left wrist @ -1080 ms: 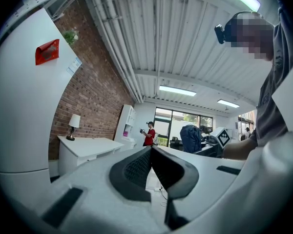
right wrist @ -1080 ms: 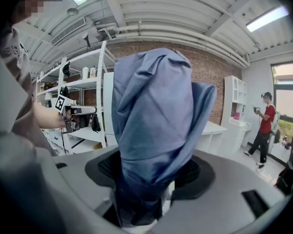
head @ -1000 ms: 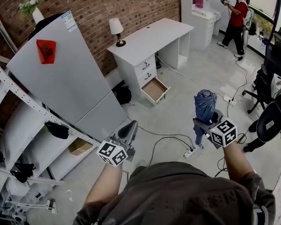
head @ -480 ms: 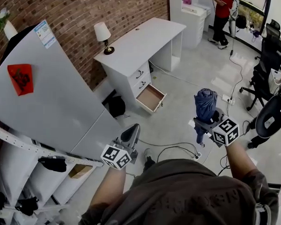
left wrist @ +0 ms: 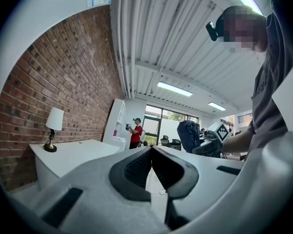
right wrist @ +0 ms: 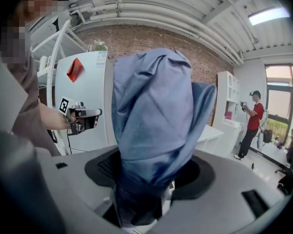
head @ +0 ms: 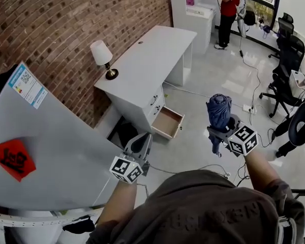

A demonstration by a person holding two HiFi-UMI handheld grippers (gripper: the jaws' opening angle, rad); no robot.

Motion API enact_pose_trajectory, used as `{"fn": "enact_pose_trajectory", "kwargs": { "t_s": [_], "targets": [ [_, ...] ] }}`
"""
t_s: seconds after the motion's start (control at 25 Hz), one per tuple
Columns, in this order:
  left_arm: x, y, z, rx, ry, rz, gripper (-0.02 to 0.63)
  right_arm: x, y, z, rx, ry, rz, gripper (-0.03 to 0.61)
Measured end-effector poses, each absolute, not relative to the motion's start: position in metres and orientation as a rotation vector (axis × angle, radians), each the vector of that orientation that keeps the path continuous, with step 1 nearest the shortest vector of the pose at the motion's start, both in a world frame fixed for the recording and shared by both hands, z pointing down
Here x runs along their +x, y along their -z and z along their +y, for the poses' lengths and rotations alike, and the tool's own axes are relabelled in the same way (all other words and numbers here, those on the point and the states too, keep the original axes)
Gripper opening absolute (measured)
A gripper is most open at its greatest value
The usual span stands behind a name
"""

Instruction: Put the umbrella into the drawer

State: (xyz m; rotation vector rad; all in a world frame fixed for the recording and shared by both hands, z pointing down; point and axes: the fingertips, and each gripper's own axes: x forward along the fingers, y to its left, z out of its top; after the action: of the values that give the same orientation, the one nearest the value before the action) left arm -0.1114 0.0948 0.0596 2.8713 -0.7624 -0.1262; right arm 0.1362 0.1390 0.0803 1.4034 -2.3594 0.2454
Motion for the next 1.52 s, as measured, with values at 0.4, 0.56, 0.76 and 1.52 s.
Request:
{"fn": "enact_pose_trajectory", "kwargs": {
  "t_s": [0.4,0.56,0.76,1.52],
  "targets": [
    [-0.110,-0.085,0.019,2.806,0.101,-0.809,0.005,0.136,-0.109,0.053,1.327,-0.311,-2.372,0.282],
    [-0.099,-0.093,-0.004,2.782,0.085,-0.904,0.005,0.154,-0.120,0.014,1.266,-0.319,-2.419,0.282],
    [-0.057,-0.109,-0.028,2.751,0.057,-1.107,0.005,0.200,-0.140,-0.047,1.114,-0.291,-2.517,0.282],
    [-0.041,-0.204,-0.082,2.542,-0.114,-1.436,0.005,0.203,-0.273,-0.167,0.804,-0.534,-2.565,0.281]
  ]
}}
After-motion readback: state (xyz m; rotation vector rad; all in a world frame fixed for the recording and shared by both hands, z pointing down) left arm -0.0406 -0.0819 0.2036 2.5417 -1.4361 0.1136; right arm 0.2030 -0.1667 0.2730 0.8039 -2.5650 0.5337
